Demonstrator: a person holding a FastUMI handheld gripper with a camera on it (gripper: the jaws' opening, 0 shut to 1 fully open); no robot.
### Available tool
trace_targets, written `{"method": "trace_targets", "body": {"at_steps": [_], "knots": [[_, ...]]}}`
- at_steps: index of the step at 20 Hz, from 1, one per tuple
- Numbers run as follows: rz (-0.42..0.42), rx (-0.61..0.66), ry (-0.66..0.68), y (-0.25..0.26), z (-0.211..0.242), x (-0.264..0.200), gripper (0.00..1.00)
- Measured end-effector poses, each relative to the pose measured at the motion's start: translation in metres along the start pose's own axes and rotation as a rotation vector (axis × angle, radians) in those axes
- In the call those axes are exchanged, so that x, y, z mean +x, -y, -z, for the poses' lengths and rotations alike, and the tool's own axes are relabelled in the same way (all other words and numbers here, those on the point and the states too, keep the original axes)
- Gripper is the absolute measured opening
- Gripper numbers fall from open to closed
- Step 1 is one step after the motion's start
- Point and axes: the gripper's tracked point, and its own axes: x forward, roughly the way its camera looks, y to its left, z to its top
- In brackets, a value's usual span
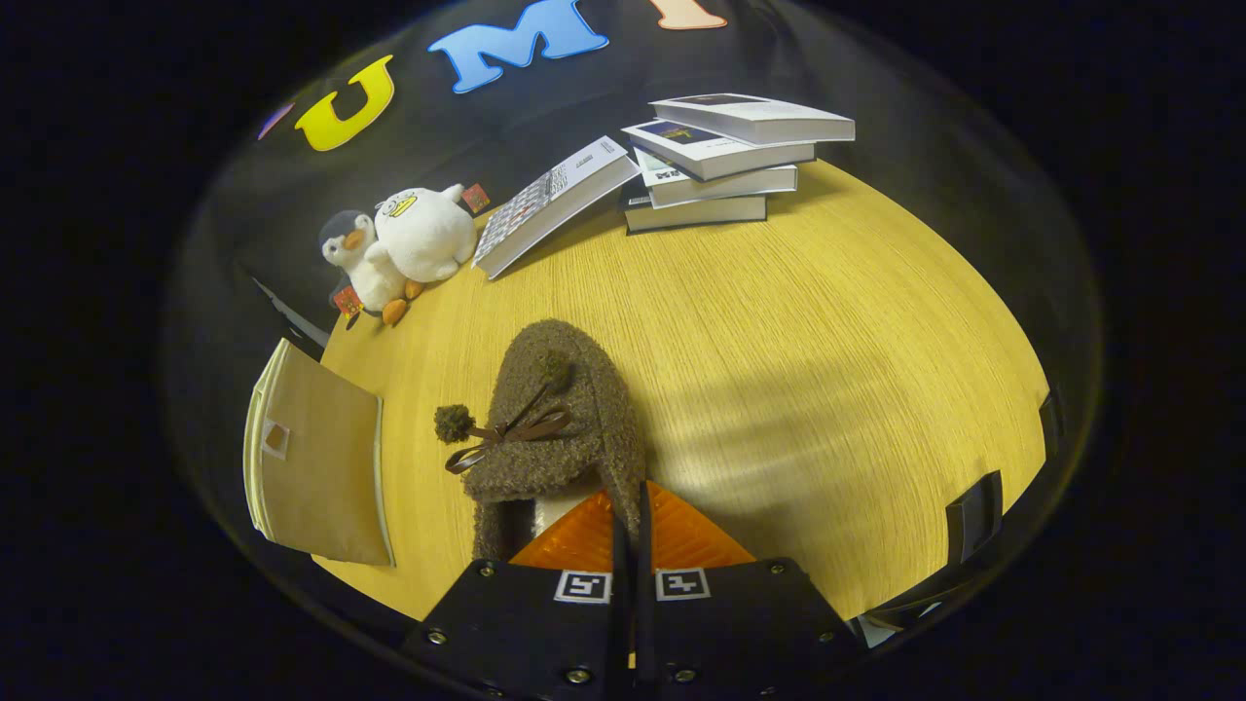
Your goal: Open the storage box then place both shoes into the box .Put the left shoe in first, then the right shoe, with the right side of both shoes facing outward in a uniform manner.
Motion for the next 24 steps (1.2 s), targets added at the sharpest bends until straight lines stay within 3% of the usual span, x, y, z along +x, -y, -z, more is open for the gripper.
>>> {"method": "trace_targets", "body": {"at_steps": [12,24], "knots": [[-0.105,0.045,0.074,-0.103,-0.045,-0.046,0.02],[-0.196,0.031,0.089,-0.214,-0.039,-0.070,0.03]]}}
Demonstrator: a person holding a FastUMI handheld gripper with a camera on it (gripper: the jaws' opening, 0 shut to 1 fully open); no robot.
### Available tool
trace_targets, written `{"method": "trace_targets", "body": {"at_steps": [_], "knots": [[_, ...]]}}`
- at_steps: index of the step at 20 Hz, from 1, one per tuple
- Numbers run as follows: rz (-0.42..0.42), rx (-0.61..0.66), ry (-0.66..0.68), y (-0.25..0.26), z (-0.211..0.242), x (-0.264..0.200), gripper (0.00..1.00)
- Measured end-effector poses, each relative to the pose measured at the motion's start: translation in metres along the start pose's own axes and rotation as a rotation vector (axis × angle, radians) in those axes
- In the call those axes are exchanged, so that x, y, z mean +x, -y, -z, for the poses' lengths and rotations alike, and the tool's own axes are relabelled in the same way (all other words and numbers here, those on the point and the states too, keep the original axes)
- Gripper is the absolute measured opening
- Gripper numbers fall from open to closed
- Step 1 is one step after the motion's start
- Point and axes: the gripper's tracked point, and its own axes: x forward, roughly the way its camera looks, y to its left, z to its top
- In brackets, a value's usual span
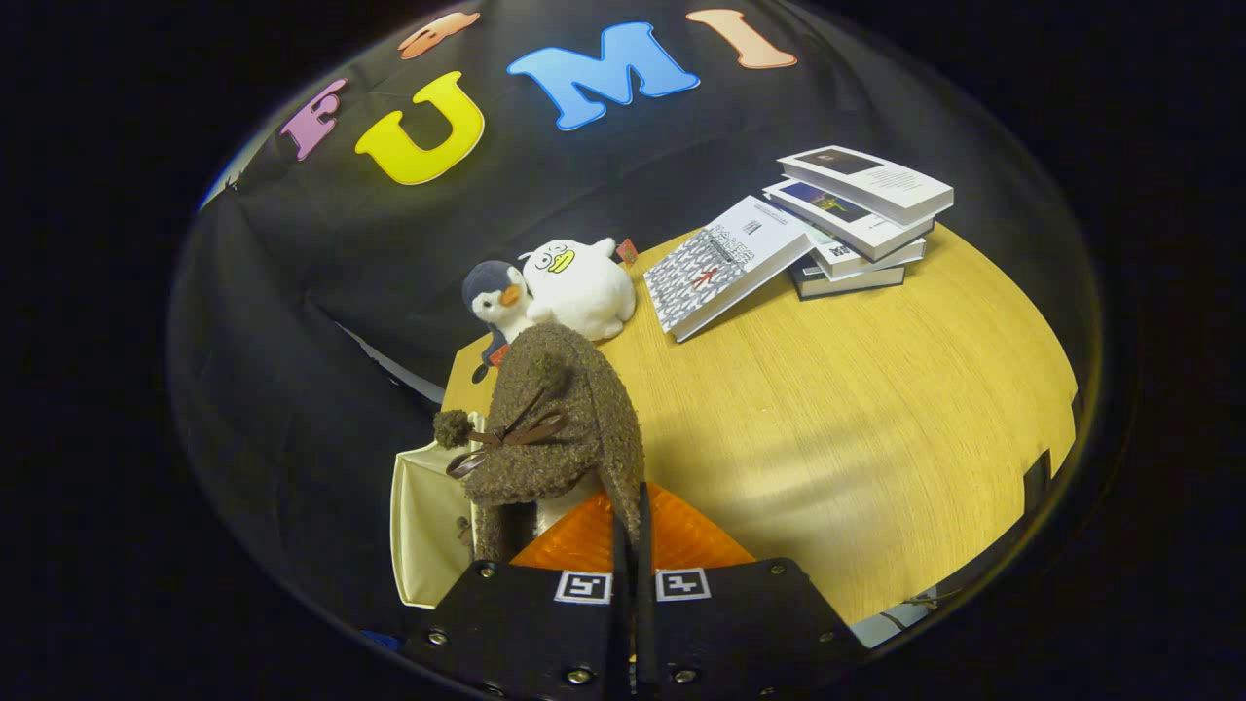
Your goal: Open the storage box then place both shoes into the box .Put the left shoe in first, then the right shoe, with the right side of both shoes facing outward in a uniform manner.
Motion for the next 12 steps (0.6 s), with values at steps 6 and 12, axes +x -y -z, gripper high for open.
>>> {"method": "trace_targets", "body": {"at_steps": [6,12], "knots": [[-0.072,-0.037,-0.007,-0.069,0.013,0.010,0.02],[-0.114,-0.084,-0.045,-0.125,0.048,0.031,0.02]]}}
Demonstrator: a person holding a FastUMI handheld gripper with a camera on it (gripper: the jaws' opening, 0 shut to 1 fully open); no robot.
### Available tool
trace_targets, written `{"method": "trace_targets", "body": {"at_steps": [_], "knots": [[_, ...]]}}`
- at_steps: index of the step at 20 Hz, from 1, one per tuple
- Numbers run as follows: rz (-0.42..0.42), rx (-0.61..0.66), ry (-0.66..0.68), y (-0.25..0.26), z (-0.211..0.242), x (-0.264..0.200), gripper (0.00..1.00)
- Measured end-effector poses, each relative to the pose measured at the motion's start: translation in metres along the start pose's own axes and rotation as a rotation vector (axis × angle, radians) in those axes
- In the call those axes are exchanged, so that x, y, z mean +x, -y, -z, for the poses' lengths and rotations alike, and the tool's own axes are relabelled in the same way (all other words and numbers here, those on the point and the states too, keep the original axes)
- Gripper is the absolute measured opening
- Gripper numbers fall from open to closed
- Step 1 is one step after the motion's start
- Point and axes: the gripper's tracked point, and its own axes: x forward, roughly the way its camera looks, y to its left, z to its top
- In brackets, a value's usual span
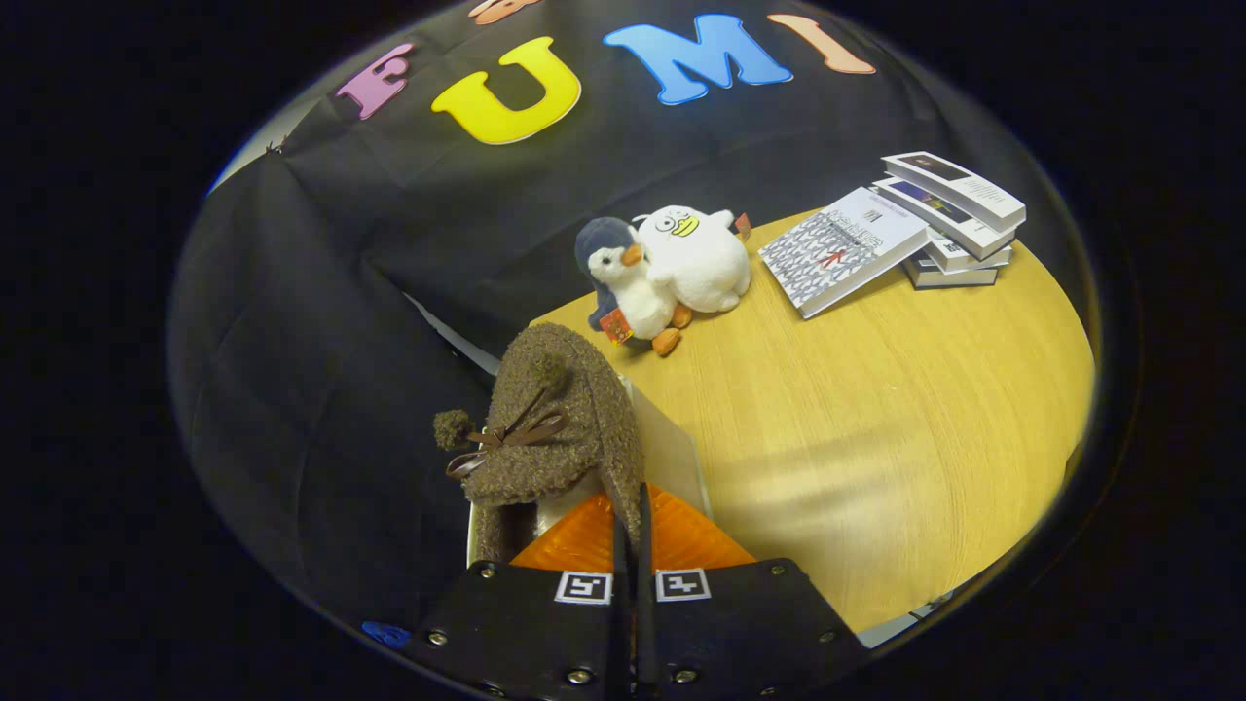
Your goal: Open the storage box then place both shoes into the box .Put the left shoe in first, then the right shoe, with the right side of both shoes facing outward in a uniform manner.
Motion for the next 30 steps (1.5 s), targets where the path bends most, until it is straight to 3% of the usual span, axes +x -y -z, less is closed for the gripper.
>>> {"method": "trace_targets", "body": {"at_steps": [8,12,13,14,15,16,18,25,30], "knots": [[-0.018,0.025,0.036,-0.024,0.008,0.005,0.02],[0.019,0.012,0.018,-0.010,0.019,0.012,0.04],[0.001,0.021,0.024,-0.012,0.019,0.008,0.11],[-0.006,0.018,0.051,-0.010,0.012,0.007,0.30],[-0.005,0.007,0.082,-0.008,0.004,-0.001,0.42],[0.002,-0.009,0.117,-0.005,-0.008,-0.008,0.65],[-0.025,-0.037,0.188,-0.008,-0.029,-0.029,1.00],[-0.046,-0.244,0.498,0.002,-0.105,-0.122,0.97],[0.050,-0.377,0.627,0.035,-0.128,-0.177,0.97]]}}
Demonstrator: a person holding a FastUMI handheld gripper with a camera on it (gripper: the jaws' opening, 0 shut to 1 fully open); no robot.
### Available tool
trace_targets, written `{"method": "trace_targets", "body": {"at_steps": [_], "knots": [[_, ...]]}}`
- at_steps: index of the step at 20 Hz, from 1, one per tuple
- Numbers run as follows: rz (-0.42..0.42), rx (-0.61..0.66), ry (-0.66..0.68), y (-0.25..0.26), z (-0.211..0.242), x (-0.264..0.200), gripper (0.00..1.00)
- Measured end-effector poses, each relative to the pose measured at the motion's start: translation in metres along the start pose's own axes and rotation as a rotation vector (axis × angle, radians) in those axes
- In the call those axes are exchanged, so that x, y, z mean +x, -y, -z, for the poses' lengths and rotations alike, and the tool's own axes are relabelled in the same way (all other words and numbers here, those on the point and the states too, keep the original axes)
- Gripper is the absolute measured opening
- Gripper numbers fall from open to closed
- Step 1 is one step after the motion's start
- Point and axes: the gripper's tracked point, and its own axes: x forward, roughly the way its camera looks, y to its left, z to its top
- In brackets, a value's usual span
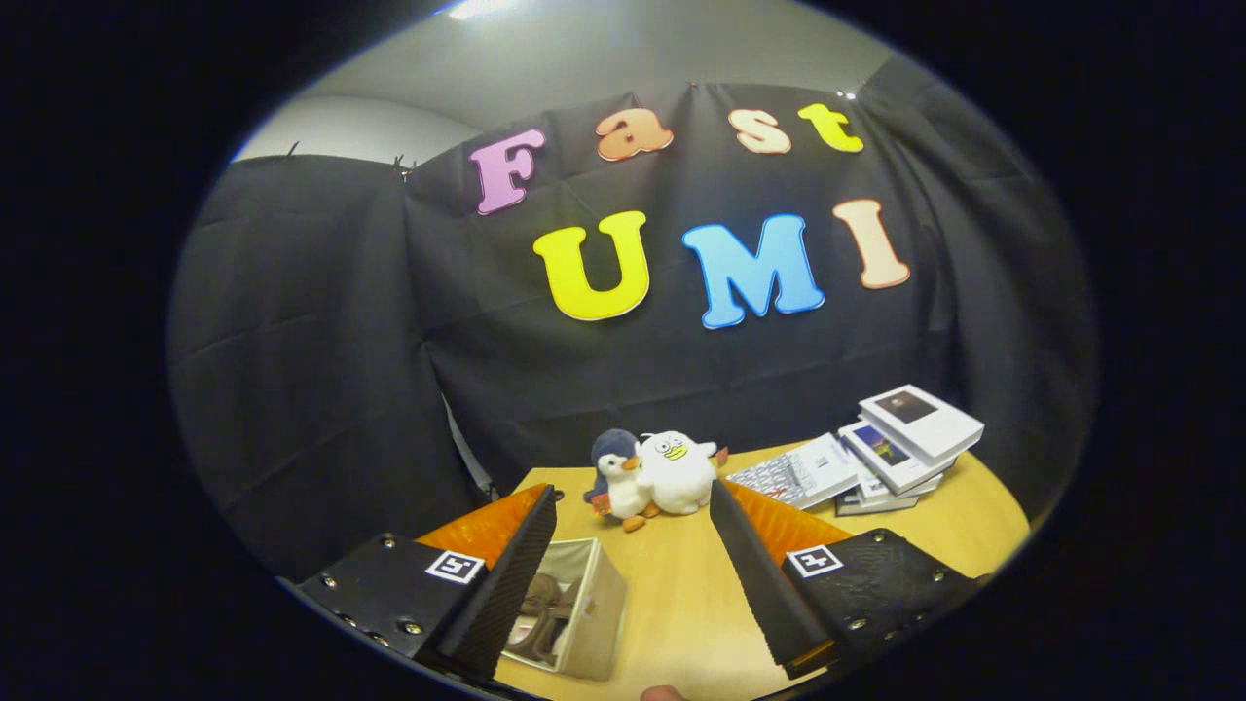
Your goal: Open the storage box then place both shoes into the box .Put the left shoe in first, then the right shoe, with the right side of both shoes facing outward in a uniform manner.
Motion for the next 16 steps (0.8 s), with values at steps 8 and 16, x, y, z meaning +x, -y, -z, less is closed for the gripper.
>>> {"method": "trace_targets", "body": {"at_steps": [8,16], "knots": [[0.111,-0.112,0.083,0.053,-0.016,-0.024,0.97],[0.116,-0.085,0.088,0.066,-0.017,-0.024,0.98]]}}
